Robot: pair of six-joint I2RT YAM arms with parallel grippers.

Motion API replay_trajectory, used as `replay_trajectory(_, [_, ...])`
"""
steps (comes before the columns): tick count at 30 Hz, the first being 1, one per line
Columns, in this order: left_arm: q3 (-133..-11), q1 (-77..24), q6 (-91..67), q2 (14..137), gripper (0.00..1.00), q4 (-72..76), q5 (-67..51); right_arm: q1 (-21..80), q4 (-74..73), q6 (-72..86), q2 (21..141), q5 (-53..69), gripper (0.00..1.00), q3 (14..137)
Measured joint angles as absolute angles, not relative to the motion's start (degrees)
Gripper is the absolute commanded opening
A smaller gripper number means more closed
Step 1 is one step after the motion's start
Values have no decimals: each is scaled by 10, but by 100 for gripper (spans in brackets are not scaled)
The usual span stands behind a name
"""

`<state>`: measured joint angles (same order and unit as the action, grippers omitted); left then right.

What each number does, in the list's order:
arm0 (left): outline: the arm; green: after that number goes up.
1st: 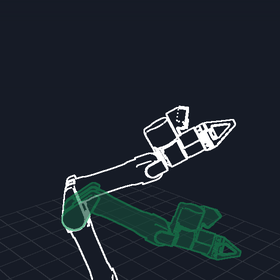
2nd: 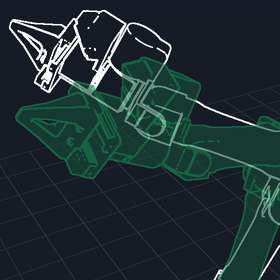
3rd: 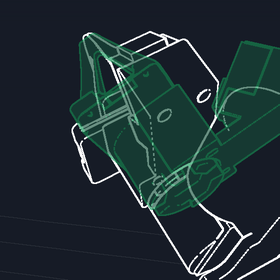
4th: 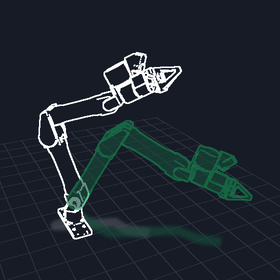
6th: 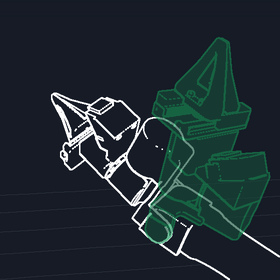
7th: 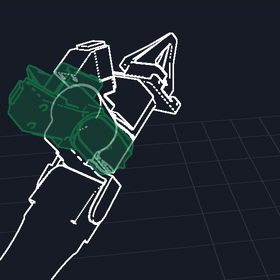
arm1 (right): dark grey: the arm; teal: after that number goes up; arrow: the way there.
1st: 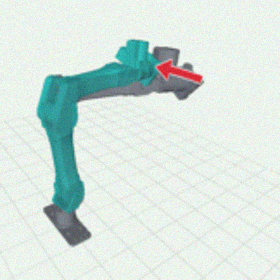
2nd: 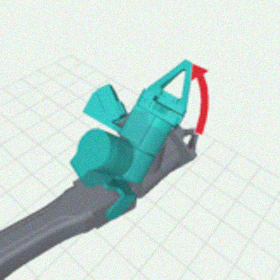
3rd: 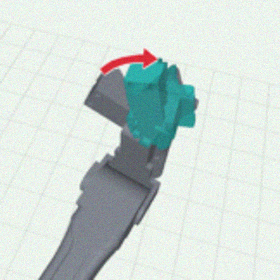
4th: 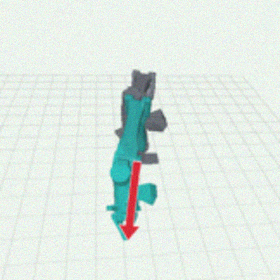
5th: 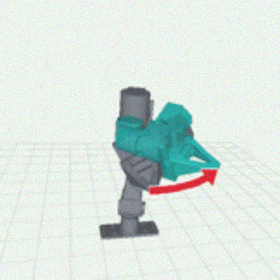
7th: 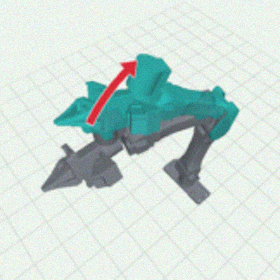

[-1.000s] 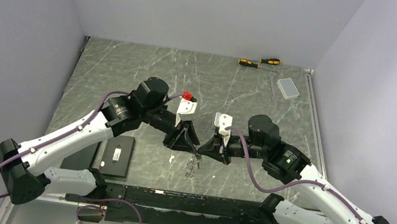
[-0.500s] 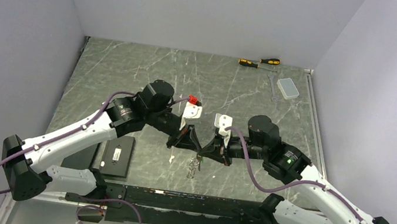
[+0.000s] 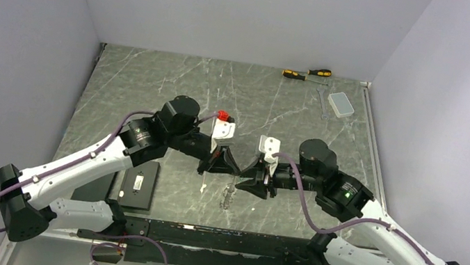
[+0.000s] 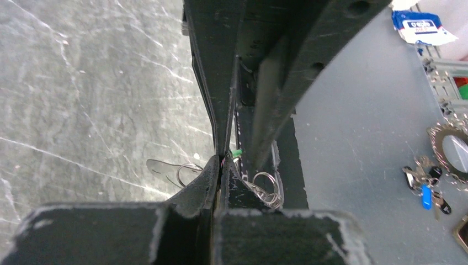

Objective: Put the keys on the keyring

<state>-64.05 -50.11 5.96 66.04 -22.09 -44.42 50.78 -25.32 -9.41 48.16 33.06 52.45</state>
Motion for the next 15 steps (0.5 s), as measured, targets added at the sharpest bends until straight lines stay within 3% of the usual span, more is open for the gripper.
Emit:
replay_trajectory(6, [-620, -503, 32, 638, 0, -176, -436, 508, -232, -93, 456, 317, 41, 518])
replay_trajectory(15, [-570, -504, -22, 607, 0, -105, -436, 508, -200, -88, 431, 287, 31, 495])
